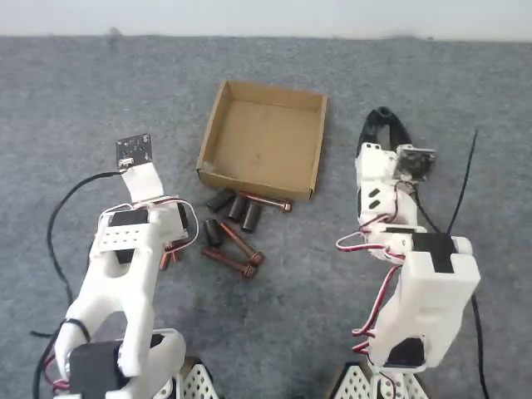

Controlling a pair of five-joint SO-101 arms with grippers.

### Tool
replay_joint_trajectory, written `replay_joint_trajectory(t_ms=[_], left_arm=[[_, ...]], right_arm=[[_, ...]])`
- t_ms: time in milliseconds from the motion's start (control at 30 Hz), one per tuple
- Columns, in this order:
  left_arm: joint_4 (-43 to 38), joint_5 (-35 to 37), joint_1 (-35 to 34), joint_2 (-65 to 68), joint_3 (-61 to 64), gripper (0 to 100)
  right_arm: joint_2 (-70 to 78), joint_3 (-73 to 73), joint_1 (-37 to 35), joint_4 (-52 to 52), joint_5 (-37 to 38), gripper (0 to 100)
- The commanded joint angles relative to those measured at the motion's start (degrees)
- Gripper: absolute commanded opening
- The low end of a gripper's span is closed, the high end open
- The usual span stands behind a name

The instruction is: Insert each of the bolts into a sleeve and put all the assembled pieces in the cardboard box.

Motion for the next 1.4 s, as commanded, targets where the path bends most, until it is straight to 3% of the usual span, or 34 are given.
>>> replay_joint_trajectory(t_ms=[0,367,467,667,867,1367], left_arm=[[-1.2,-0.7,-0.3,-2.9,-0.5,1],[-1.2,-0.7,-0.2,-2.9,-0.6,1],[-1.2,-0.7,-0.2,-2.9,-0.5,1],[-1.2,-0.7,-0.2,-2.9,-0.5,1],[-1.2,-0.7,-0.2,-2.9,-0.4,1],[-1.2,-0.7,-0.3,-2.9,-0.4,1]], right_arm=[[-1.5,2.5,-0.2,-3.1,-4.7,0.7],[-2.0,22.5,-5.0,-24.4,-4.3,0.6],[-2.0,27.3,-7.0,-28.1,-0.7,0.6],[-2.0,34.9,-12.2,-30.8,3.8,0.6],[-5.3,40.4,-13.0,-30.7,3.9,0.6],[-8.8,41.3,-22.5,-27.2,3.9,0.6]])
